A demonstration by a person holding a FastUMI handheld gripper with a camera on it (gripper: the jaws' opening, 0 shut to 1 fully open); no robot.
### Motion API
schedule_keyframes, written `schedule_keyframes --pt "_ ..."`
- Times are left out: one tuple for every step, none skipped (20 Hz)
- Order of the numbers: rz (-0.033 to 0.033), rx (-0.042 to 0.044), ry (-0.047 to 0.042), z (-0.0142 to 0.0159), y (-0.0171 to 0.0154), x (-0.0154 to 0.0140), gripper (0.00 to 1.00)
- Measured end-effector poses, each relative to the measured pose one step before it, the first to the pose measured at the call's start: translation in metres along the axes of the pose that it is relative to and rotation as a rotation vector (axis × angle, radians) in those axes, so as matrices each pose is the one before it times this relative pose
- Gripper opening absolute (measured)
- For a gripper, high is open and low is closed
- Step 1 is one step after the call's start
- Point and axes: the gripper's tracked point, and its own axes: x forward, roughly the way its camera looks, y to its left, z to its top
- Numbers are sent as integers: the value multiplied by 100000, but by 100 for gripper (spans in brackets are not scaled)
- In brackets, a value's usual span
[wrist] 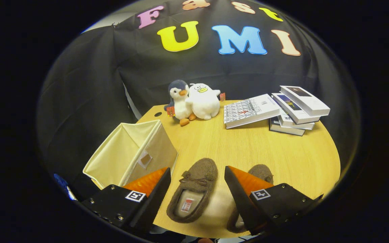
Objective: Open the storage box then place both shoes into the box .Put the left shoe in first, then the right shoe, with the right side of both shoes facing outward in a uniform manner.
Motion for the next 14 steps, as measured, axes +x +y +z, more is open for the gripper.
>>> schedule_keyframes --pt "-51 -187 1922 -700 -241 331 98" --pt "220 -248 1984 -708 -134 363 98" --pt "-81 -442 1951 -651 -159 336 98" --pt "25 -598 1963 -782 -168 339 98" --pt "-4 -238 2041 -684 -120 316 98" --pt "356 195 1776 -755 36 239 98" --pt "218 313 1136 -450 -80 320 98" --pt "-133 -25 1061 -439 -127 313 98" --pt "-291 -226 1121 -380 -166 312 98" --pt "-184 -296 1590 -533 -124 492 98" --pt "-267 -44 1808 -523 -78 453 98" --pt "-93 410 1905 -547 -88 603 98" --pt "260 1249 2061 -496 -55 510 98" --pt "493 1616 2490 -495 86 559 98"
